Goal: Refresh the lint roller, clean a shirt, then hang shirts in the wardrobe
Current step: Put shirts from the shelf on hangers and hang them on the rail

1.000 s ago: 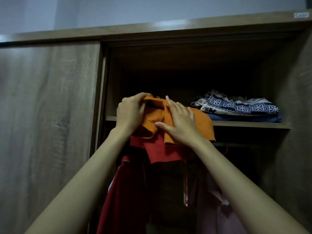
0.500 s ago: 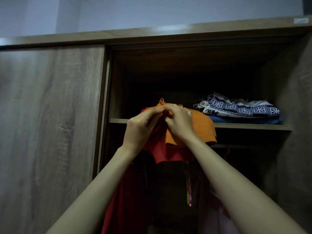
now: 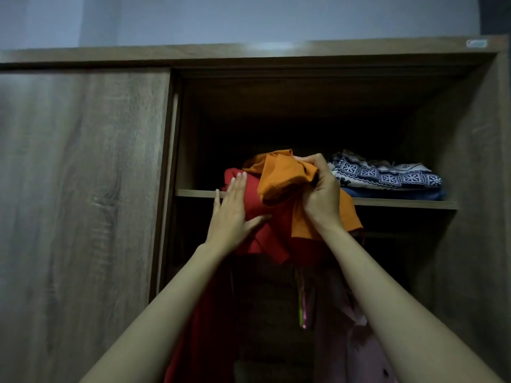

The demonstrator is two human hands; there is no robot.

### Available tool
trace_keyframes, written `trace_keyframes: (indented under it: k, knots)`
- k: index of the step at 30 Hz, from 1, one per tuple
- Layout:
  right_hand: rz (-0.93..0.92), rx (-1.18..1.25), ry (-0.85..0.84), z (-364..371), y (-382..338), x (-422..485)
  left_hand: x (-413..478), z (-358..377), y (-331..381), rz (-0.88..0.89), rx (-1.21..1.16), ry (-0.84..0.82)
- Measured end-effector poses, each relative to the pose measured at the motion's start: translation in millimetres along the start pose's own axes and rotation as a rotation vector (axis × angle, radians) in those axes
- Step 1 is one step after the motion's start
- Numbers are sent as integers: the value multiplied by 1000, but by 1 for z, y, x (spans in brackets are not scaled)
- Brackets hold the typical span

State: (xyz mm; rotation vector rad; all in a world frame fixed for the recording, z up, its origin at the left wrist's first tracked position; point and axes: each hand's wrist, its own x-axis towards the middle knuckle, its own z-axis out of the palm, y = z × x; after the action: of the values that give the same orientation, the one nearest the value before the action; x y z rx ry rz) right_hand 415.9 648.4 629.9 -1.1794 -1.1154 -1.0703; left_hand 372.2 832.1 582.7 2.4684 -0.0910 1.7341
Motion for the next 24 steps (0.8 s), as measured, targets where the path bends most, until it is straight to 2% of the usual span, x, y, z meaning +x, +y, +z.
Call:
trace_keyframes:
  k: [7, 12, 14, 16, 19, 21, 24]
  knots:
    - [-101, -129, 80, -29, -15, -23, 12, -2, -3, -14, 165, -60]
    - [-145, -236, 40, -45, -21, -33, 29, -14, -2, -59, 138, -105]
    - [-121, -287, -14, -46, -19, -31, 30, -15, -1, -106, 92, -66]
    - [-86, -349, -105, -41, -20, -27, 22, -12, 5, -132, 15, 51]
    - [16, -371, -239, -23, -23, -19, 6, -5, 10, -47, -66, 172]
    - [71, -399, -314, -11, -17, -12, -2, 1, 7, 36, -136, 122]
    - [110, -573, -423, -3, -4, -2, -4, 2, -4, 86, -196, 13]
